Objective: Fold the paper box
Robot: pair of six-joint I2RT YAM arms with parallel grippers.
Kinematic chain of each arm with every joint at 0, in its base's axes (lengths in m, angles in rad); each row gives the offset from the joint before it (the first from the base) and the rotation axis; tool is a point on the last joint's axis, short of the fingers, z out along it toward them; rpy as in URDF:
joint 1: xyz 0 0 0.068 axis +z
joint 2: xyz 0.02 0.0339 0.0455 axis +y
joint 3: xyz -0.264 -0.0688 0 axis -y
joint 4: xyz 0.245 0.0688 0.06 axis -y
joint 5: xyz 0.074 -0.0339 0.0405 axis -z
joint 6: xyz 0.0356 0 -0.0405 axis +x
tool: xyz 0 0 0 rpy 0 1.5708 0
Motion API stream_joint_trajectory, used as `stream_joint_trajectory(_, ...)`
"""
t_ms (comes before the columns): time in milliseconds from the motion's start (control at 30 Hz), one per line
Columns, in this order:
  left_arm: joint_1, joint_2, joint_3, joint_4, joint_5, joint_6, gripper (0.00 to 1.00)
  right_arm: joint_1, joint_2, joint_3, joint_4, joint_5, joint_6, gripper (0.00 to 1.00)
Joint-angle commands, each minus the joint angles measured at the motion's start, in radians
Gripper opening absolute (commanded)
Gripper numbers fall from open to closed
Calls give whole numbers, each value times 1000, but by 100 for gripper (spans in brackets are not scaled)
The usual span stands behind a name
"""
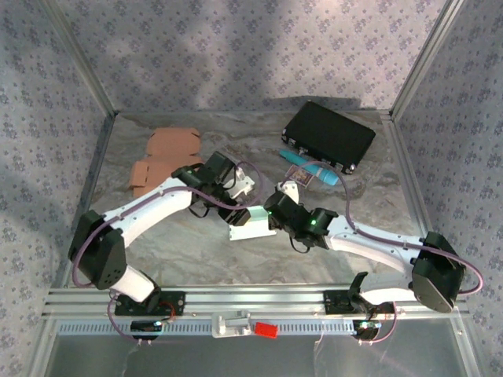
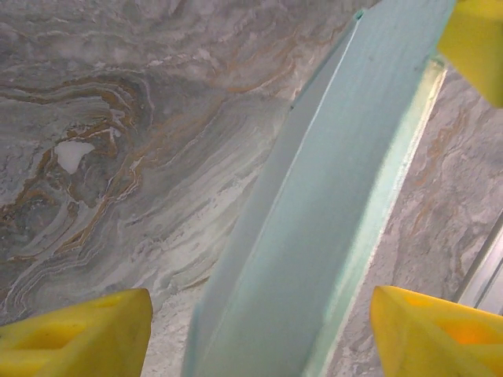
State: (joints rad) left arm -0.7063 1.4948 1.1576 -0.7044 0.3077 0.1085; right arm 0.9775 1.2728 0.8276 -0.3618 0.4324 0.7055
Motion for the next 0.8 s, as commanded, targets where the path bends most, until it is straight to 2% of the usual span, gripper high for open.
stream_joint_trajectory(0,6,-46,-35,20,37,-51,73,12,16,20,-33,22,-15,0)
stream_joint_trajectory(200,11,-109,-52,20,-87,-94,67,23,31,39,-44,30,-14,0)
stream_joint_trajectory(367,16,-169,6,-124,-207,-220,48,26,38,59,-58,35,-14,0)
stream_joint_trajectory(533,14,-193,-13,-217,-187,-256,41,27,53,74,-69,33,-15,0)
stream_joint_trajectory(700,15,-189,-41,-215,-221,-260,37,29,56,78,-76,28,-14,0)
stream_joint_trajectory(767,15,-166,-25,-211,-223,-264,31,27,55,81,-80,29,-14,0)
